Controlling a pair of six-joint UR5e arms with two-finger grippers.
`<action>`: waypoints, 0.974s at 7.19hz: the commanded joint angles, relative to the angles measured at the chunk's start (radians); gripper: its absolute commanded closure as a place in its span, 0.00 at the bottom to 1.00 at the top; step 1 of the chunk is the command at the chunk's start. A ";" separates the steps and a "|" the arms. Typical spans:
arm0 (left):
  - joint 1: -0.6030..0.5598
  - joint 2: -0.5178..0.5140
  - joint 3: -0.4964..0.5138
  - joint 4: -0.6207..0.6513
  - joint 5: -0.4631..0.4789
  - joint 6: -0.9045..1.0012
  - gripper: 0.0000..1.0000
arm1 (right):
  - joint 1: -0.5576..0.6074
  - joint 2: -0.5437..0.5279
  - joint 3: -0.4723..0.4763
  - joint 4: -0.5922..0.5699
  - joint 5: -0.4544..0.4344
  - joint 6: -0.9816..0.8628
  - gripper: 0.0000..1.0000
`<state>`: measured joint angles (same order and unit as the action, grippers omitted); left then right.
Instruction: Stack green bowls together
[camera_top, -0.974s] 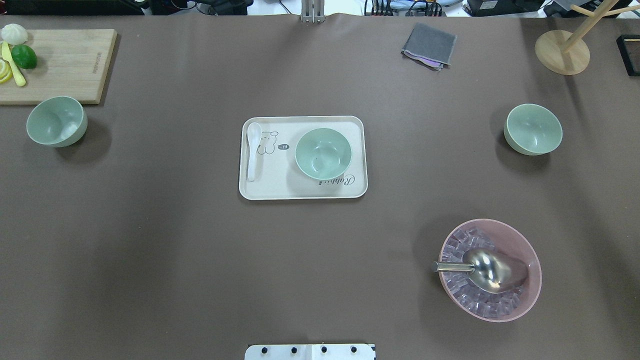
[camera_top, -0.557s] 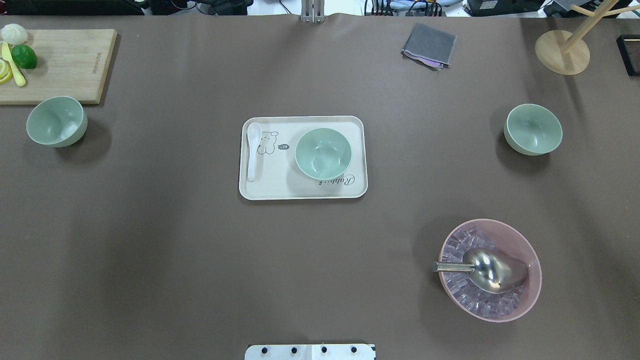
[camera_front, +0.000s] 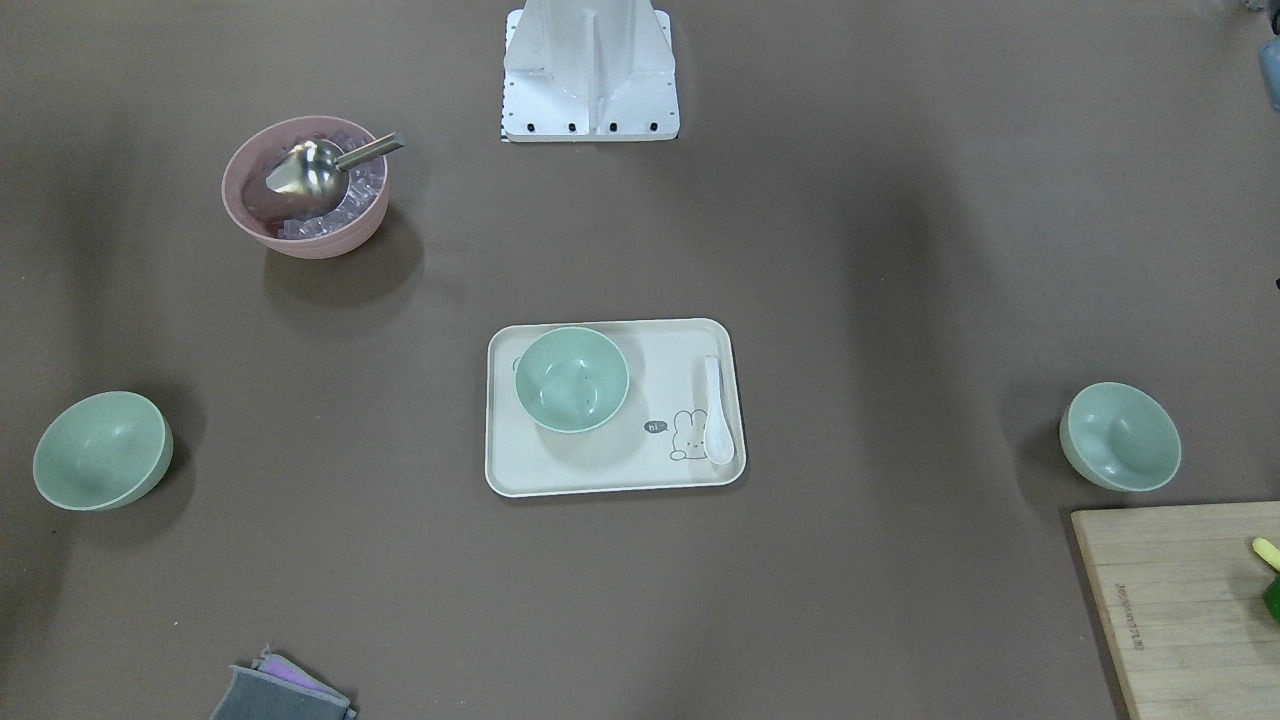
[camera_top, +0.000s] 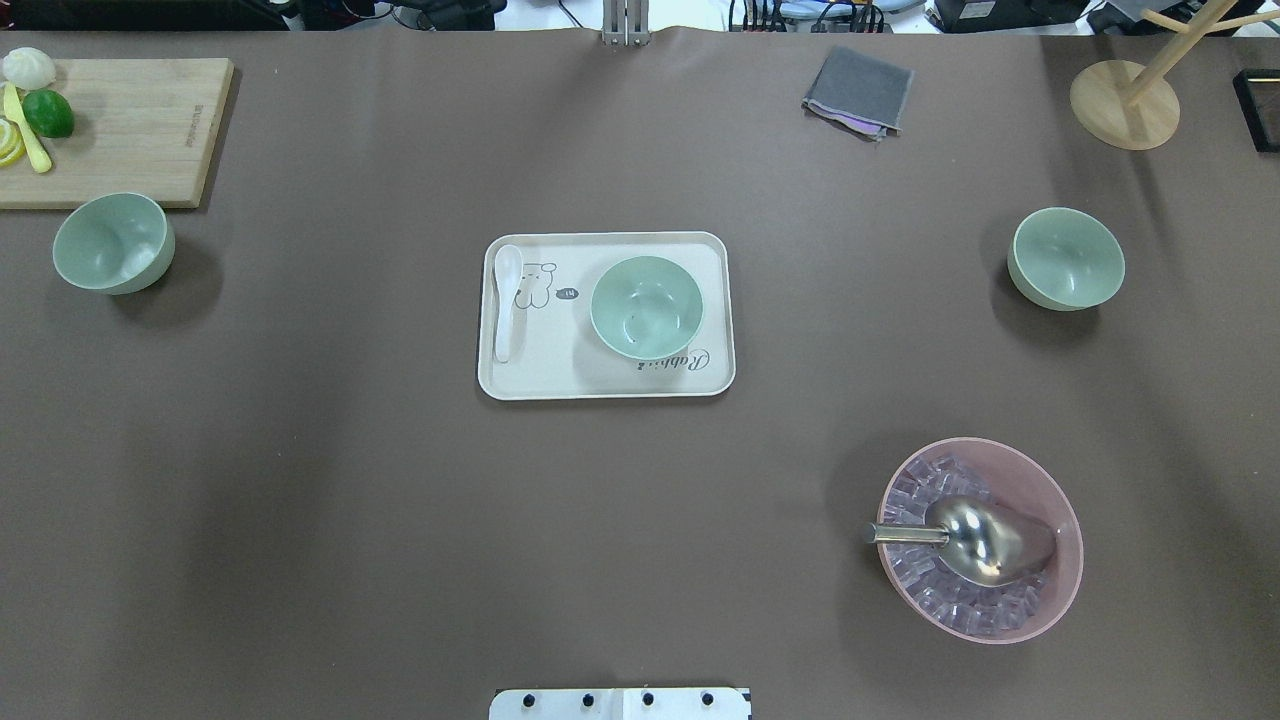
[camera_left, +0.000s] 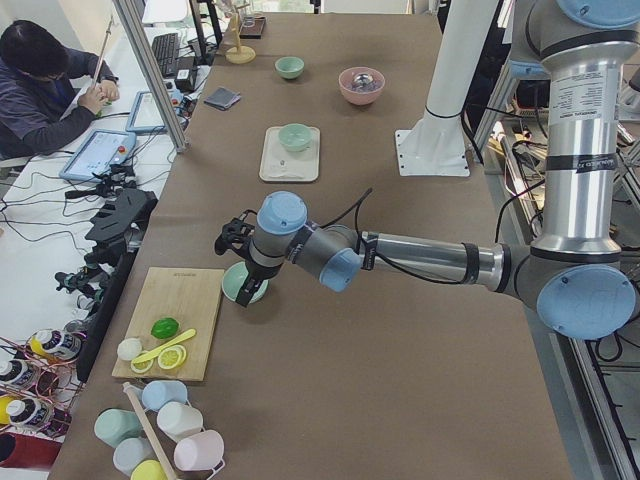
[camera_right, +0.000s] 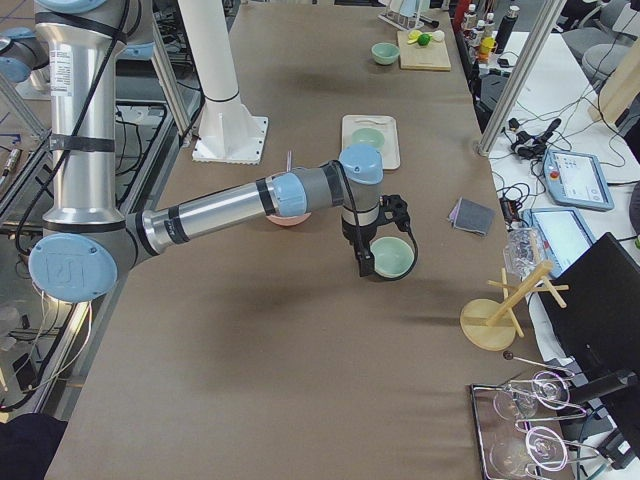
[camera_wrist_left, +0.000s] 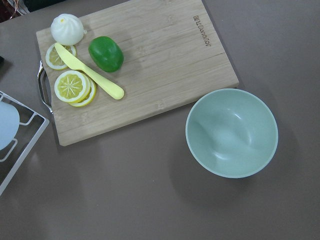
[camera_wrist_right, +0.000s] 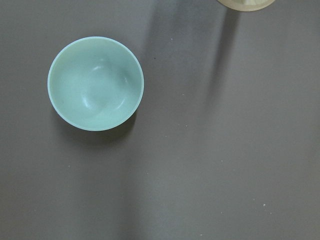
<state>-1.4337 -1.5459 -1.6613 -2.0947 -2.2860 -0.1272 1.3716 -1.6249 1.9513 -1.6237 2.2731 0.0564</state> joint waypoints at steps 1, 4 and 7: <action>0.058 -0.127 0.255 -0.085 0.011 -0.022 0.01 | -0.057 0.011 -0.014 0.016 -0.007 0.054 0.00; 0.201 -0.249 0.411 -0.148 0.061 -0.243 0.04 | -0.072 0.010 -0.014 0.019 -0.003 0.056 0.00; 0.243 -0.244 0.426 -0.168 0.131 -0.255 0.28 | -0.072 0.007 -0.014 0.019 -0.006 0.056 0.00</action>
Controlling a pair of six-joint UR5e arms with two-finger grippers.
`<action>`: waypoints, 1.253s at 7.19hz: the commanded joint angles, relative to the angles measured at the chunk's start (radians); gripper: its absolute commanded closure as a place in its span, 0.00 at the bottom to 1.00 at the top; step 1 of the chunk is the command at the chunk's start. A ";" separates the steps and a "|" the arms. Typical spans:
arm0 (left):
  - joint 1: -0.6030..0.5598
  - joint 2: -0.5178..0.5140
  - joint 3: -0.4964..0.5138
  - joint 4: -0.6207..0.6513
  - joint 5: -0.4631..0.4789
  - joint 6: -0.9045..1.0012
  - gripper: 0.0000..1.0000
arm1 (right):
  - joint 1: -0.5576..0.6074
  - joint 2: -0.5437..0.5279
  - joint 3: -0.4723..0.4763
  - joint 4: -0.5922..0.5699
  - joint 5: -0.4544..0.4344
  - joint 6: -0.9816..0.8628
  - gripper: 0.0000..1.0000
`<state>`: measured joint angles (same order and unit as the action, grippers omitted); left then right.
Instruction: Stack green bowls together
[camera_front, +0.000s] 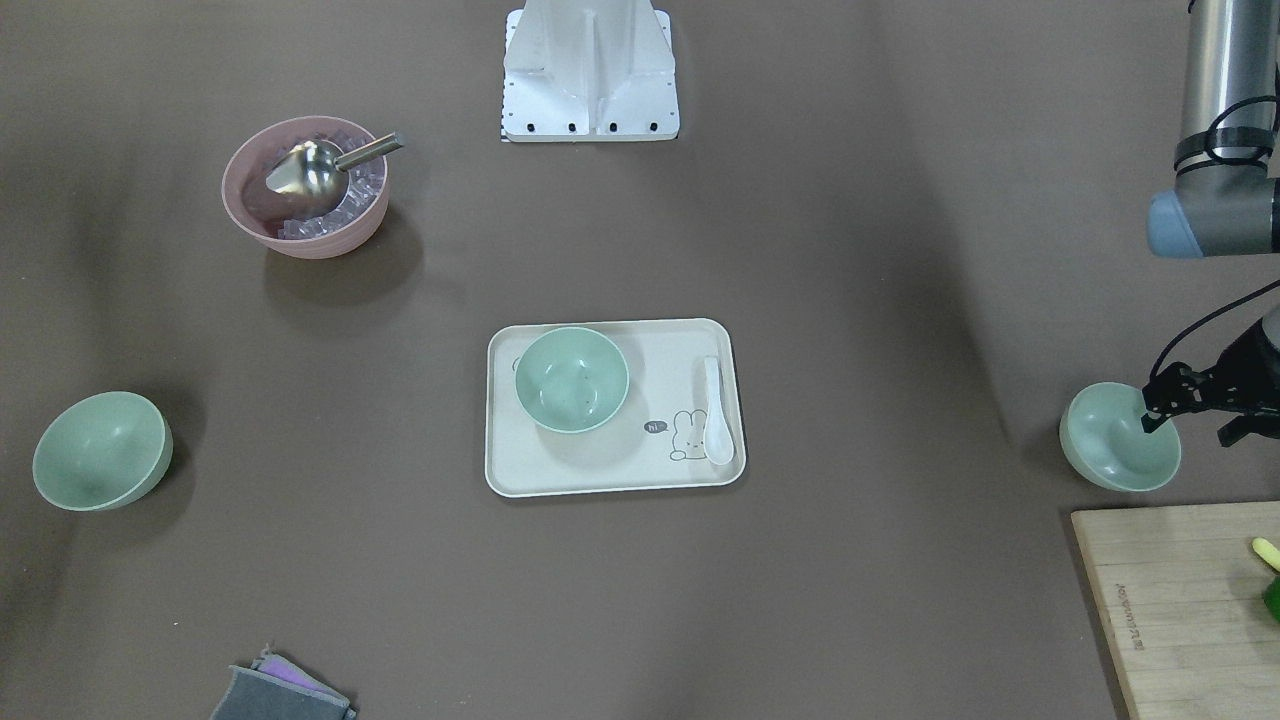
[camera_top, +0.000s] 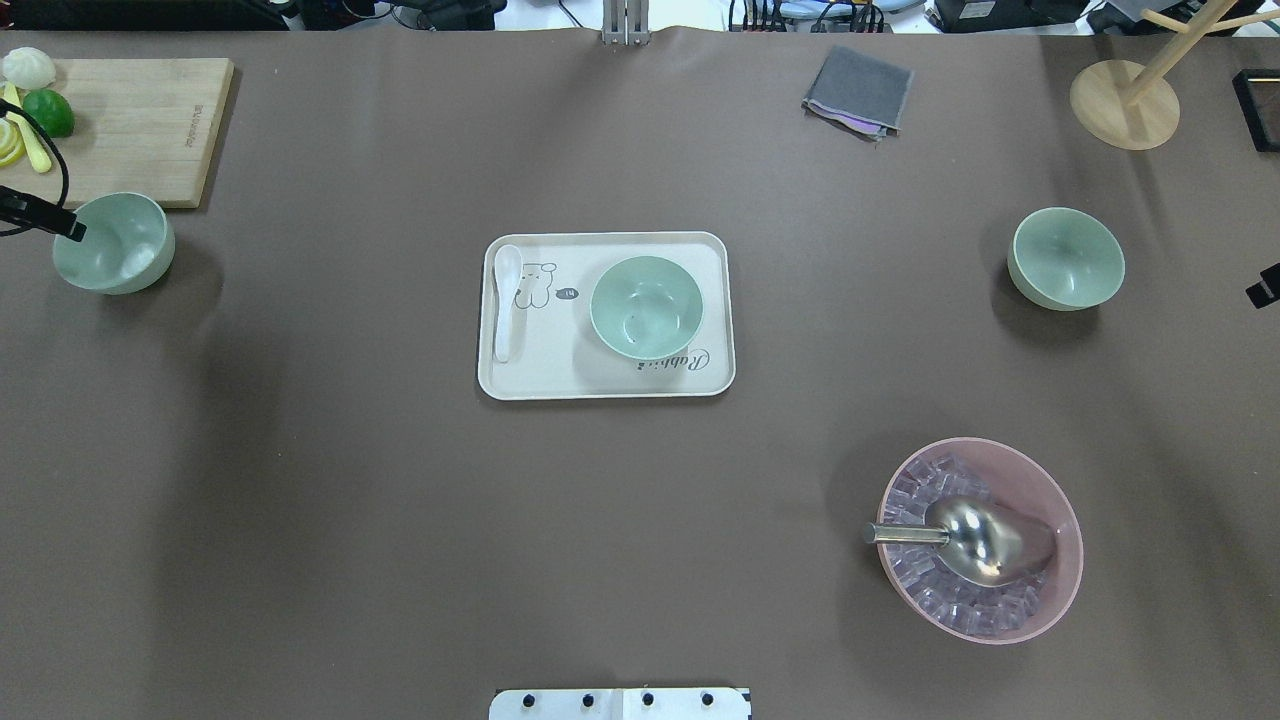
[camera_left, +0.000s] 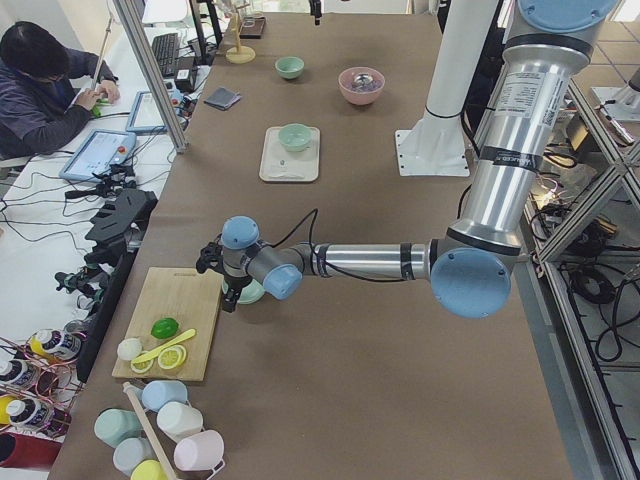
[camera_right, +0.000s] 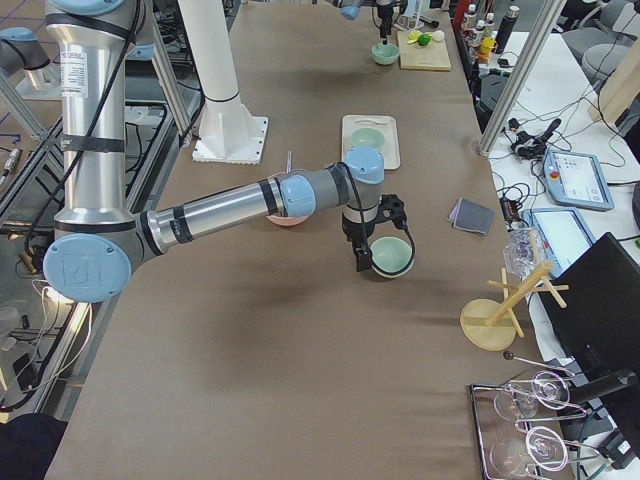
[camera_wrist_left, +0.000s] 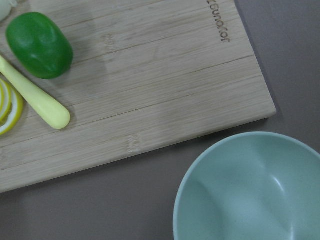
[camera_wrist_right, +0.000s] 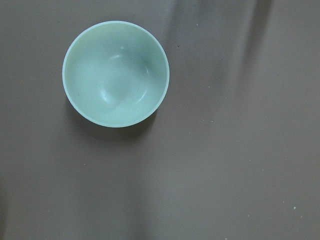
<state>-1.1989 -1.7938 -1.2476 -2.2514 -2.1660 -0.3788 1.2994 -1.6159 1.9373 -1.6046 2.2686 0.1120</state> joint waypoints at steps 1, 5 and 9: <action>0.010 0.005 0.042 -0.032 0.012 0.004 0.51 | 0.000 -0.004 0.000 0.000 -0.001 0.000 0.00; 0.010 0.001 0.037 -0.036 0.008 0.005 0.64 | 0.000 -0.004 0.000 0.000 -0.001 0.000 0.00; 0.010 -0.003 0.025 -0.036 0.005 -0.002 1.00 | 0.000 -0.004 0.000 0.000 -0.001 0.000 0.00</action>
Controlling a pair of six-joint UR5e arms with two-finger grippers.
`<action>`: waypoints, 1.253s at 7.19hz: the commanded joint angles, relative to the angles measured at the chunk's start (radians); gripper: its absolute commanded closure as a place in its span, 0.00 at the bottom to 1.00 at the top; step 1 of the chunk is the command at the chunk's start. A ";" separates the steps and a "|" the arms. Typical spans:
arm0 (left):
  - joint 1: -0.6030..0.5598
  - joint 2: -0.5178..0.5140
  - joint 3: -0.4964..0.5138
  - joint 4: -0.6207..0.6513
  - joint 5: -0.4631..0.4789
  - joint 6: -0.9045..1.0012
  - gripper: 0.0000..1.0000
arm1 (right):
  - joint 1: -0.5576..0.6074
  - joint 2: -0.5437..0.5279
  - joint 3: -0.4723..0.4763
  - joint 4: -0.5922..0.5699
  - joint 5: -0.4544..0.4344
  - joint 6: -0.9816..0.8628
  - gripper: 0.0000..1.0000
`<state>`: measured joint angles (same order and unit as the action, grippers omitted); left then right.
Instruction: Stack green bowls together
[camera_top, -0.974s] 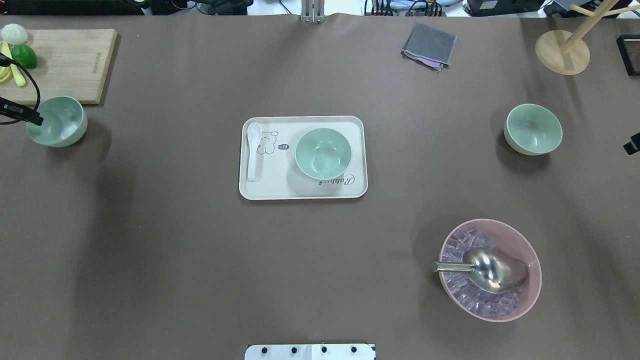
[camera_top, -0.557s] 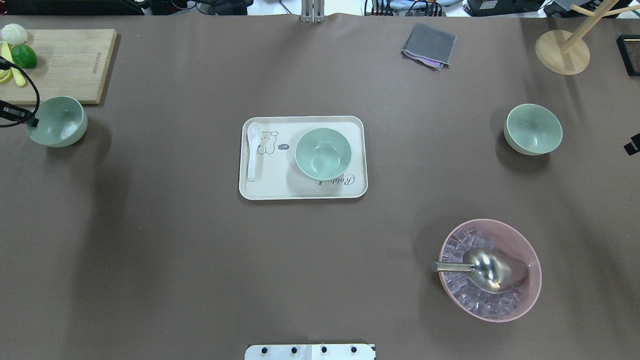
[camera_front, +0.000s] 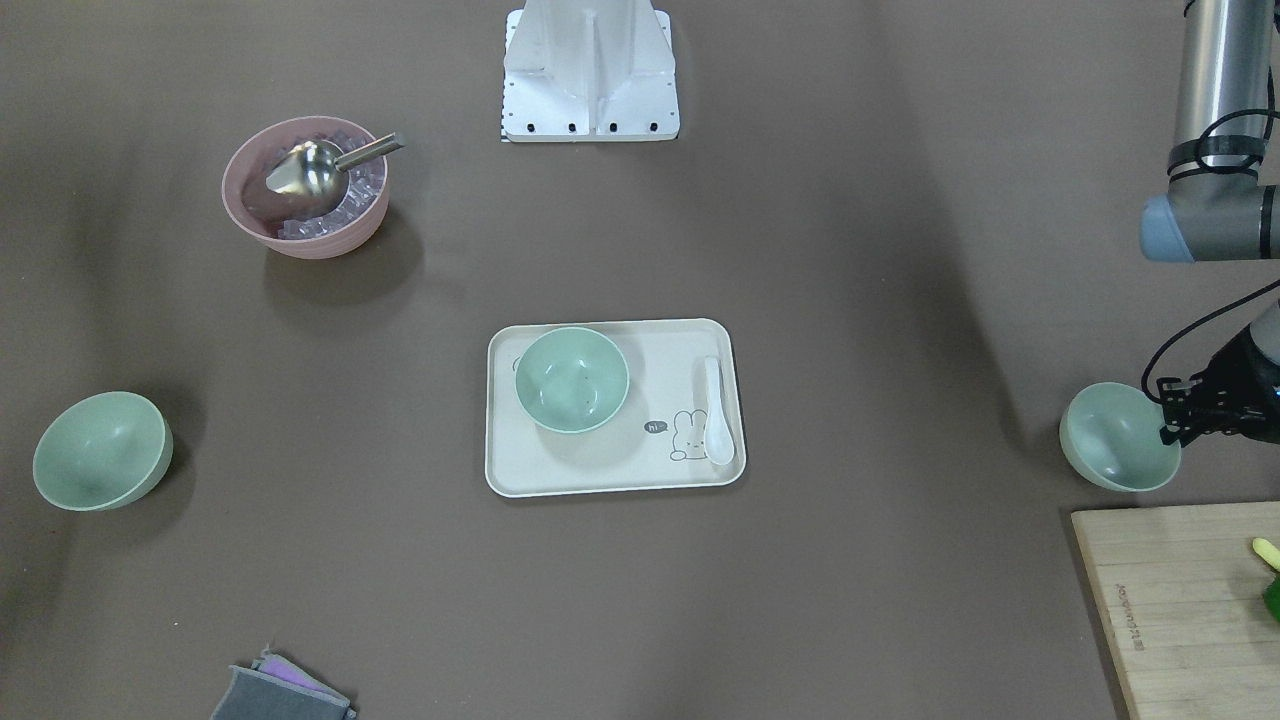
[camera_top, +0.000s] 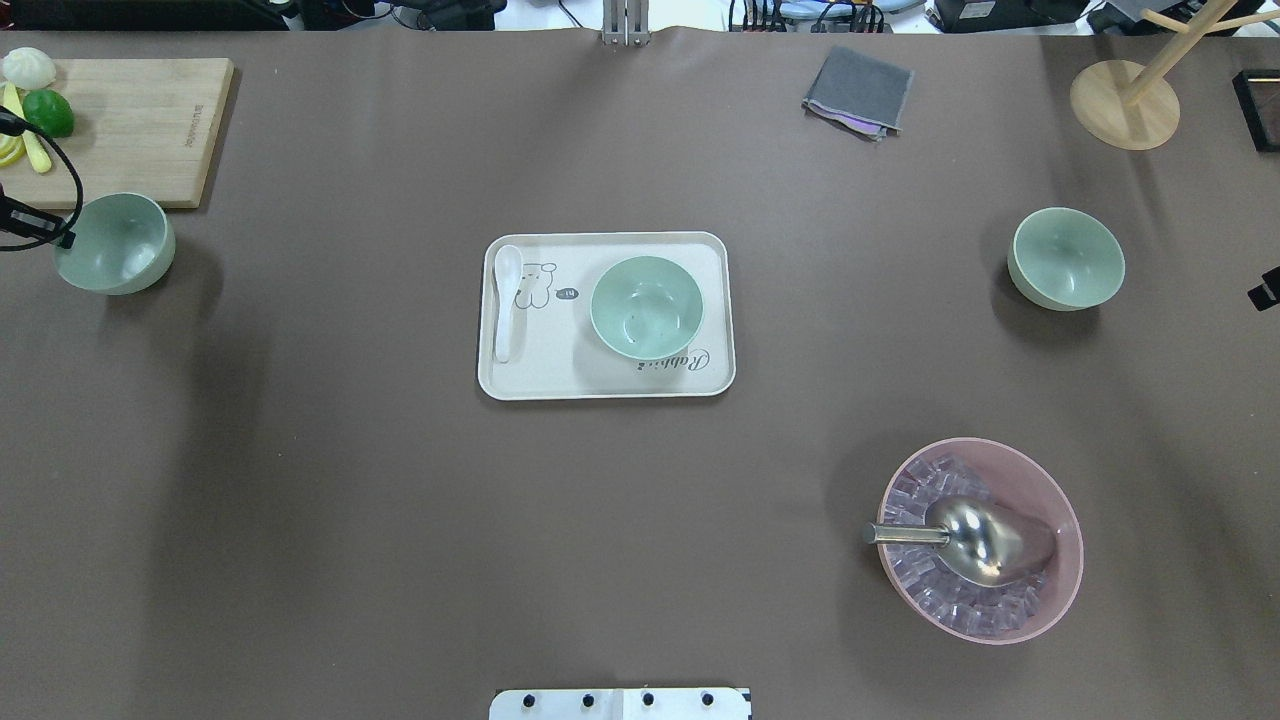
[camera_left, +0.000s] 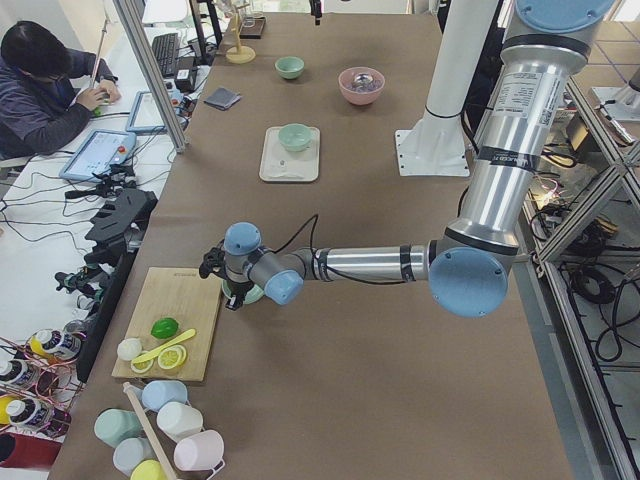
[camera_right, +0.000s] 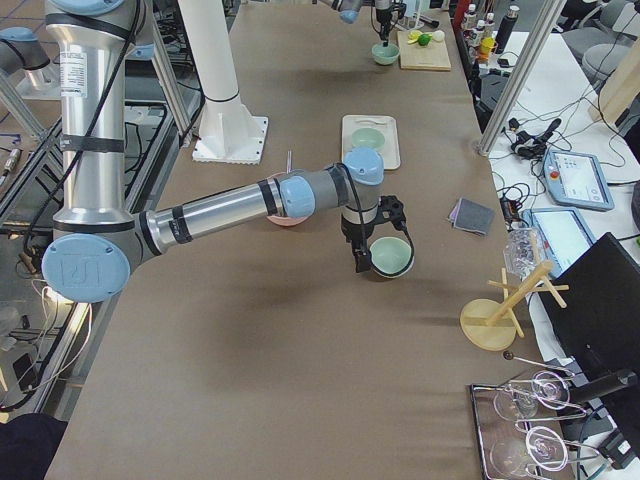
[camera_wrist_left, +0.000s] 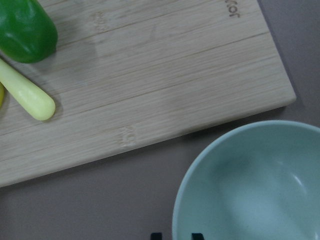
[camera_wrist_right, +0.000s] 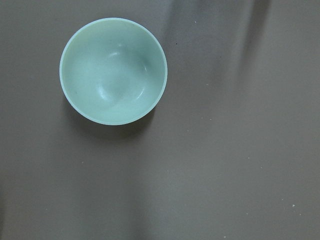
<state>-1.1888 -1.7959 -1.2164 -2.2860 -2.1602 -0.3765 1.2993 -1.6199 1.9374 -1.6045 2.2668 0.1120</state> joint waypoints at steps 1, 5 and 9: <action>-0.002 -0.003 -0.012 -0.001 -0.004 -0.007 1.00 | 0.000 0.000 0.000 0.000 0.000 0.000 0.00; -0.002 0.013 -0.243 0.029 -0.181 -0.288 1.00 | -0.002 -0.005 -0.002 0.002 -0.001 -0.002 0.00; 0.284 -0.060 -0.519 0.133 -0.033 -0.753 1.00 | -0.012 -0.009 0.000 0.002 0.000 -0.012 0.00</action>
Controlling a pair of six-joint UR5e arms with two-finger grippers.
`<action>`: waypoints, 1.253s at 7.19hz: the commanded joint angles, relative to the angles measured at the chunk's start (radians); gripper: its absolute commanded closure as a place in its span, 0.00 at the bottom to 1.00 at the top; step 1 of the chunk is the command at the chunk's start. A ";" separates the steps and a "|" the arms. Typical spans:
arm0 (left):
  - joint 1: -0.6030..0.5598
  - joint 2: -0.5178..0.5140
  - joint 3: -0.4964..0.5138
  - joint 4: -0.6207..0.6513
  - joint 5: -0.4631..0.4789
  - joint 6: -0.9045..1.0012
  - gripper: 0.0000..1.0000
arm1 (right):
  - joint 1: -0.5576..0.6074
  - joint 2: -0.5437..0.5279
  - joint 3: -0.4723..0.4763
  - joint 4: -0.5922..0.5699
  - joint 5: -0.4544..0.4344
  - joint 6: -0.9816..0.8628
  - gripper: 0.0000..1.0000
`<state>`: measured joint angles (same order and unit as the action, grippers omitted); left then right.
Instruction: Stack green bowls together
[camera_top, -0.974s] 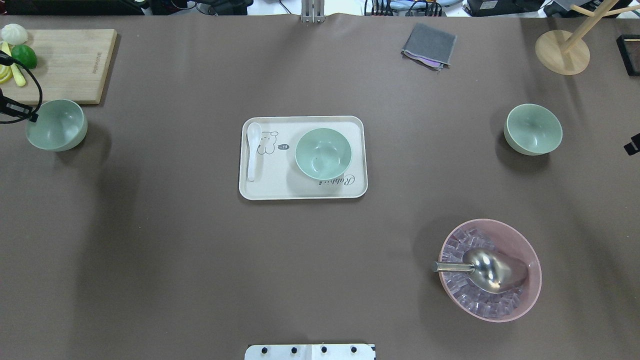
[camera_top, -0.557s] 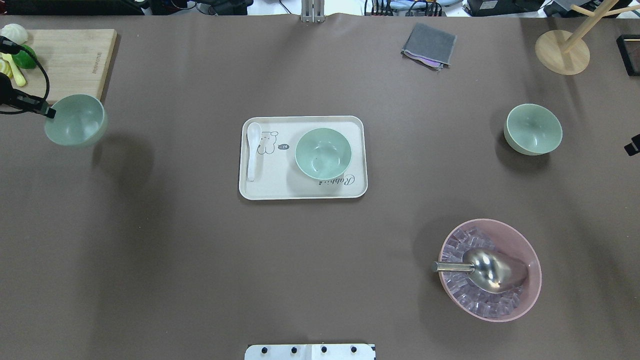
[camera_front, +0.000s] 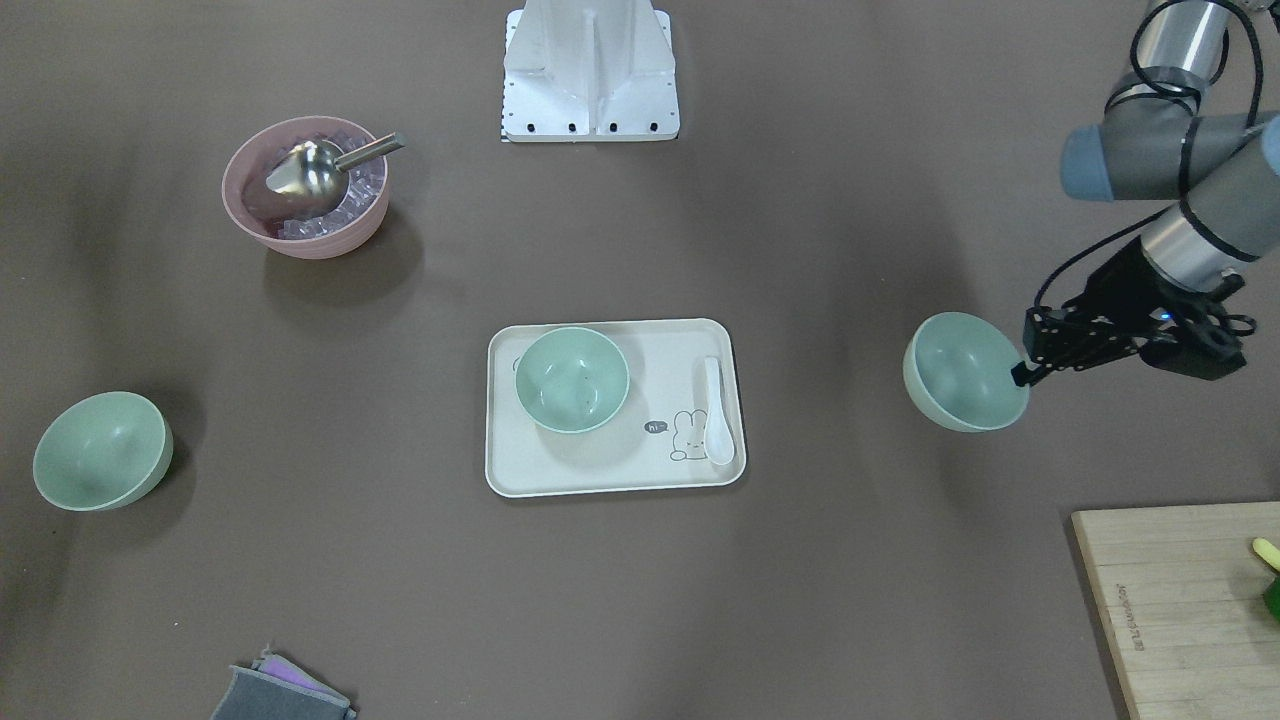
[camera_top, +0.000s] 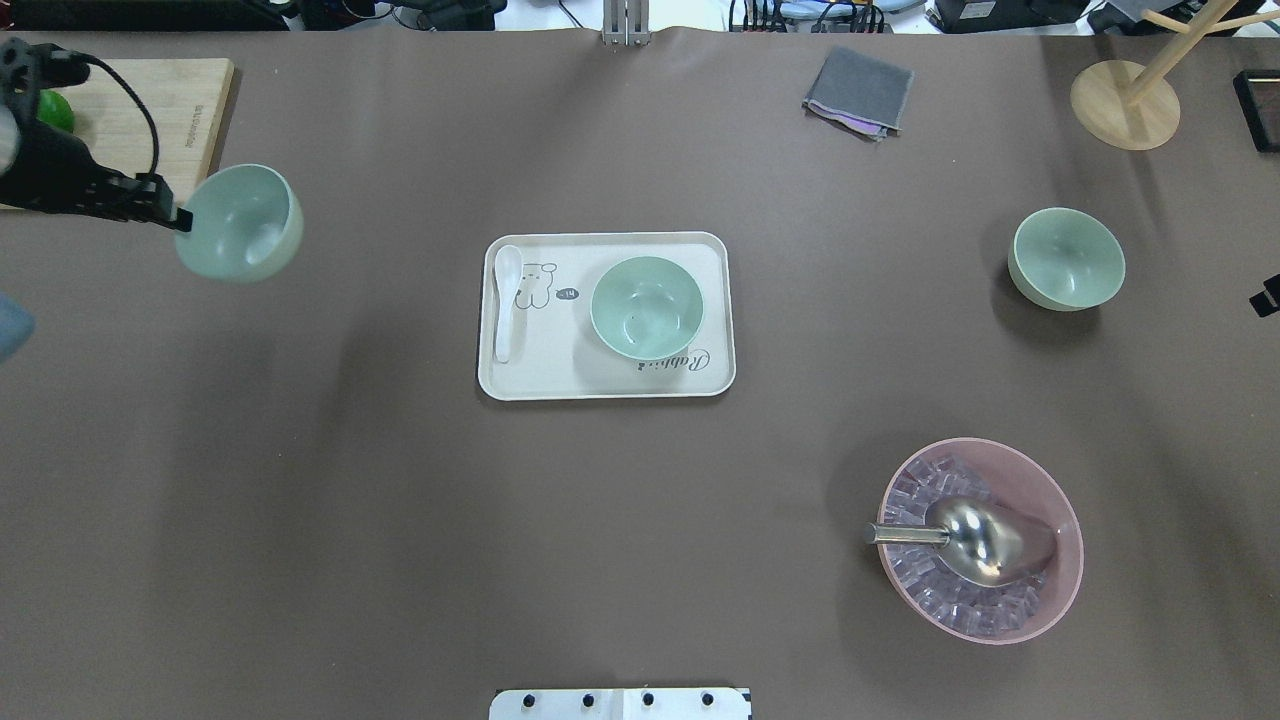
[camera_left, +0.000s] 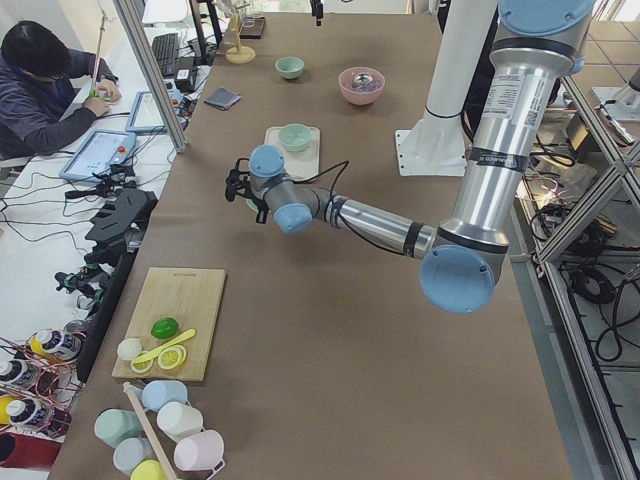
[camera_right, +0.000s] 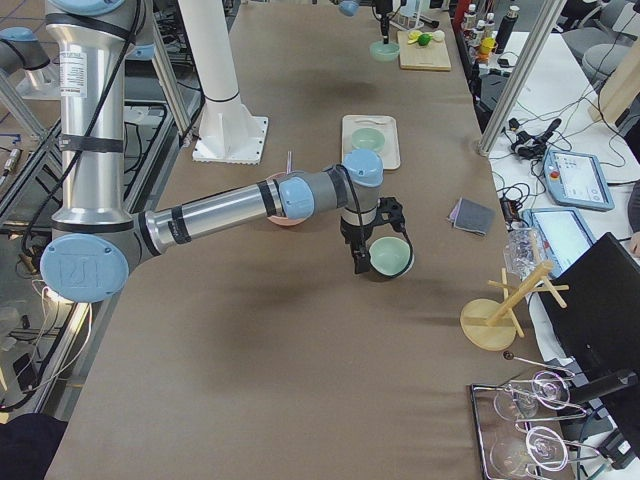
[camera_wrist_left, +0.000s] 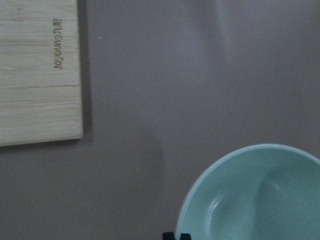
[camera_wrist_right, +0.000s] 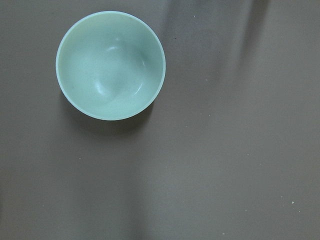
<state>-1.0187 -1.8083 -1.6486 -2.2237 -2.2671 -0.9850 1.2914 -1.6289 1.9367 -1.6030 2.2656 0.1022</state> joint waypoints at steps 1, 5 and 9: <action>0.222 -0.133 -0.159 0.229 0.152 -0.249 1.00 | -0.006 0.000 0.001 0.000 0.002 -0.002 0.00; 0.411 -0.464 -0.009 0.418 0.345 -0.426 1.00 | -0.011 -0.002 0.001 -0.002 0.002 -0.002 0.00; 0.416 -0.578 0.130 0.476 0.380 -0.443 1.00 | -0.012 0.000 -0.001 0.000 0.000 -0.001 0.00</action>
<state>-0.6066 -2.3654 -1.5496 -1.7688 -1.8942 -1.4261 1.2797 -1.6298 1.9366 -1.6030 2.2663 0.1000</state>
